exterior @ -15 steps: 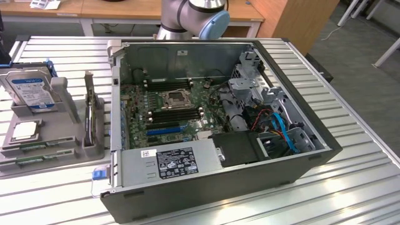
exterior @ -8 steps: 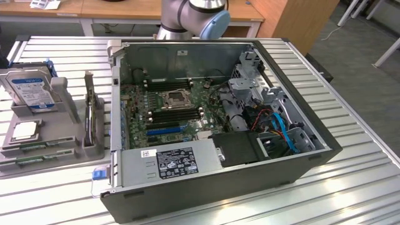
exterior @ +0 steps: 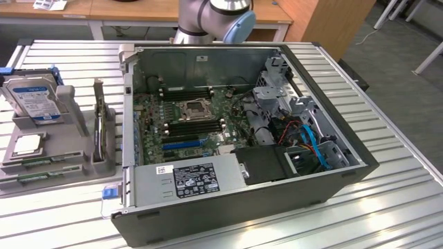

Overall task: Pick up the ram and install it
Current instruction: 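Pick up the ram and move it above insertion slot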

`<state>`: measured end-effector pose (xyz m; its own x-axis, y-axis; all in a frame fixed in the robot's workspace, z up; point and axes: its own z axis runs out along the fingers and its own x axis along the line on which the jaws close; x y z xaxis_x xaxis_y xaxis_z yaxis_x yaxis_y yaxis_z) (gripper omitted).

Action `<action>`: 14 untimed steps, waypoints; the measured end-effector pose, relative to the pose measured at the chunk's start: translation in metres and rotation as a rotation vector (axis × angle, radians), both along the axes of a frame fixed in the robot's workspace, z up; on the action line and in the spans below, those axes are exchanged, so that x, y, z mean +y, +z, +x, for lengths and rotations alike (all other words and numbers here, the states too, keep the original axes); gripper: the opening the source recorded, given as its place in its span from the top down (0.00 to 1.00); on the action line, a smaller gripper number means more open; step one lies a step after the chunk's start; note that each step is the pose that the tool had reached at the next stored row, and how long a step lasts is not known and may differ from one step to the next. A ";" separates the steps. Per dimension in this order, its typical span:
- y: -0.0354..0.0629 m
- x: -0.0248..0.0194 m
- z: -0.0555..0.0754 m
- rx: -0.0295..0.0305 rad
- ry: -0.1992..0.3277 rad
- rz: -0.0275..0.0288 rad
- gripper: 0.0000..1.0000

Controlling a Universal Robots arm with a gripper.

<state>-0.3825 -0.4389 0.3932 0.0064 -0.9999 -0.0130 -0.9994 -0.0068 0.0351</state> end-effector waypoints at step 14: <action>0.0000 -0.0261 0.000 0.0008 -0.002 0.0000 0.89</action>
<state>-0.3825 -0.4651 0.3932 0.0048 -0.9999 -0.0130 -0.9993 -0.0052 0.0359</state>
